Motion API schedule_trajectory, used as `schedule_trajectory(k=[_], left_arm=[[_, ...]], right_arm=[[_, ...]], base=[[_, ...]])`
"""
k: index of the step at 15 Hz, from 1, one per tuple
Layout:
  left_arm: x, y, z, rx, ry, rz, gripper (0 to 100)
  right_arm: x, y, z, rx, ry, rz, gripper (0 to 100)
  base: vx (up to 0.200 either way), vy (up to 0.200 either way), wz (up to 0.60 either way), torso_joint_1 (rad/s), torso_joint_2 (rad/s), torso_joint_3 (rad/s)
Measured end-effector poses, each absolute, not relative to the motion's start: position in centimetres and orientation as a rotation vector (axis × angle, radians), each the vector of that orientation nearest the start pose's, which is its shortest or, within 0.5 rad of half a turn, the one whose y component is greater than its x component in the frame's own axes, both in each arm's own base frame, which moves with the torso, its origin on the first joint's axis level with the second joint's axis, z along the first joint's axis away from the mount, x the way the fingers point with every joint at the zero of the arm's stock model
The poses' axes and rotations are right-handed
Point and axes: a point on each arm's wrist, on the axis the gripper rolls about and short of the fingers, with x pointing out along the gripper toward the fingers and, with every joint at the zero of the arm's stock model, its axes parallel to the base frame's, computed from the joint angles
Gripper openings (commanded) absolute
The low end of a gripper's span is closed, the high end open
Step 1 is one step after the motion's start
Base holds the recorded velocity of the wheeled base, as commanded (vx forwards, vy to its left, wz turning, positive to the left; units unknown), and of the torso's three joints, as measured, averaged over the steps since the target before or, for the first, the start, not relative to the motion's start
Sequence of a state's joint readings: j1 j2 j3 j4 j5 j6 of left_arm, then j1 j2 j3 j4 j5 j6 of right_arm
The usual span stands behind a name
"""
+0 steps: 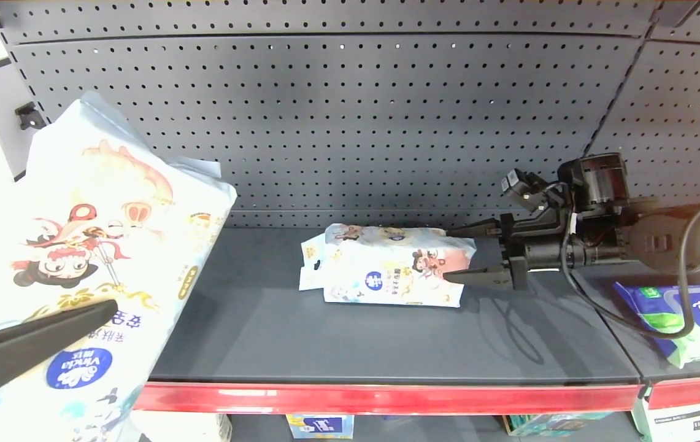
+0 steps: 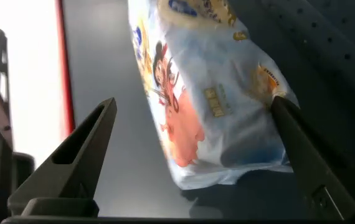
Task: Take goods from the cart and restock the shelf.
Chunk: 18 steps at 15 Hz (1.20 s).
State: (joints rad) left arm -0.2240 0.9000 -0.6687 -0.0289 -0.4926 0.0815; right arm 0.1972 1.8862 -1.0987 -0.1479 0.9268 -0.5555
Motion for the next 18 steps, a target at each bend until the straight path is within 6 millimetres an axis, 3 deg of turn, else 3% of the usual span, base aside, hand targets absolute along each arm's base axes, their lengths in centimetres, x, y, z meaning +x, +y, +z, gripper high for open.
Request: schedule_trajectory(k=[3, 7, 12, 18], left_arm=[[9.4, -3.2, 24.8, 0.050, 0.175, -0.720, 0], [9.3, -3.2, 24.8, 0.050, 0.174, -0.722, 0], [9.4, -3.2, 24.8, 0.048, 0.177, -0.726, 0], [9.3, -3.2, 24.8, 0.047, 0.176, -0.723, 0]], right_arm=[[33.8, 8.7, 15.7, -0.243, 0.311, 1.214, 100], [32.1, 8.8, 16.2, -0.249, 0.324, 1.205, 100], [31.4, 7.1, 17.1, -0.272, 0.315, 1.120, 100], [31.5, 7.3, 15.7, -0.256, 0.358, 1.138, 100]], base=[[0.000, 0.000, 0.00, 0.000, 0.00, 0.000], [0.000, 0.000, 0.00, 0.000, 0.00, 0.000], [0.000, 0.000, 0.00, 0.000, 0.00, 0.000], [0.000, 0.000, 0.00, 0.000, 0.00, 0.000]])
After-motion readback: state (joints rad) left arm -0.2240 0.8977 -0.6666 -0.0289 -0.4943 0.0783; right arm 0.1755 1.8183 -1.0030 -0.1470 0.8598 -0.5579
